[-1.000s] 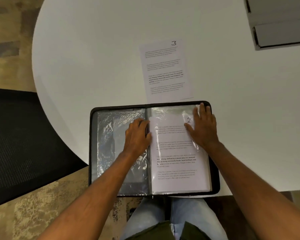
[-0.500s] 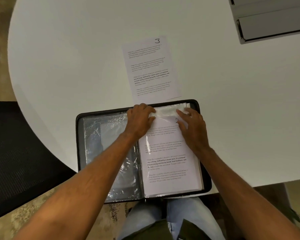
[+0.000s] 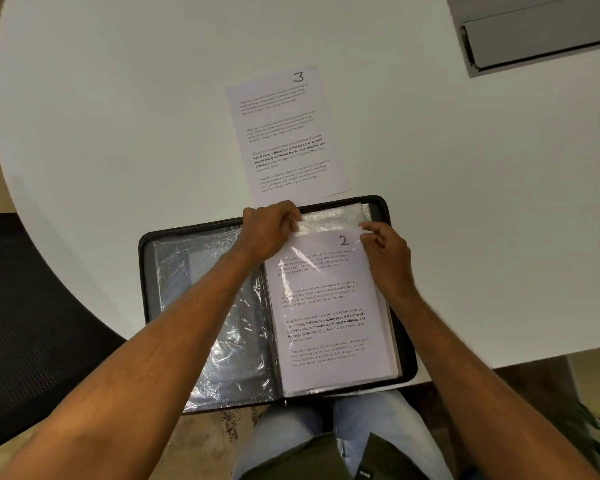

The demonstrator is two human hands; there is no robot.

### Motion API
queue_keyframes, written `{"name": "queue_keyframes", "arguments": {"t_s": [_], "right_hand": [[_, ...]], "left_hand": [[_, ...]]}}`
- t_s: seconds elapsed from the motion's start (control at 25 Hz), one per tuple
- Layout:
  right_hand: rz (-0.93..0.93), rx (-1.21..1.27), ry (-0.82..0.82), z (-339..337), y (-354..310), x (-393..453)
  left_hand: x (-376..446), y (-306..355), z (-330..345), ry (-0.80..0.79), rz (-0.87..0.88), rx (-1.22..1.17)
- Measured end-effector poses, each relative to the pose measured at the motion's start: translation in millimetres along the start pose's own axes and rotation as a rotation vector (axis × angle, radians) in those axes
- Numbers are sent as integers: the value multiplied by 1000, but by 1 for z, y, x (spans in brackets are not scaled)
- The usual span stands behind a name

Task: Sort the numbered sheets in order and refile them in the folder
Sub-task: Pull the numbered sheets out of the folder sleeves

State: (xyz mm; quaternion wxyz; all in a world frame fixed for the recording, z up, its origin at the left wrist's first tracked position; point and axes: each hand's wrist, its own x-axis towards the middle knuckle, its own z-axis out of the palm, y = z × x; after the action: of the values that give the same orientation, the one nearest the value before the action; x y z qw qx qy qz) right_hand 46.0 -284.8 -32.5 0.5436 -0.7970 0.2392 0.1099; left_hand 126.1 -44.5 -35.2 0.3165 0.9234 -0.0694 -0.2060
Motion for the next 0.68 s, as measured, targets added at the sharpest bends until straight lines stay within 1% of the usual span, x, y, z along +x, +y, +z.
{"name": "queue_keyframes", "arguments": {"t_s": [0.16, 0.4, 0.48, 0.56, 0.68], "right_hand": [[21, 56, -10, 0, -4, 4], [19, 84, -24, 5, -5, 4], [15, 92, -30, 6, -5, 2], [18, 104, -39, 7, -5, 1], [11, 126, -43, 7, -3, 2]], "left_hand": [[18, 1, -9, -161, -33, -24], [26, 10, -3, -347, 39, 10], [26, 11, 2, -367, 61, 55], [25, 10, 6, -350, 56, 116], [24, 12, 8, -314, 70, 102]]}}
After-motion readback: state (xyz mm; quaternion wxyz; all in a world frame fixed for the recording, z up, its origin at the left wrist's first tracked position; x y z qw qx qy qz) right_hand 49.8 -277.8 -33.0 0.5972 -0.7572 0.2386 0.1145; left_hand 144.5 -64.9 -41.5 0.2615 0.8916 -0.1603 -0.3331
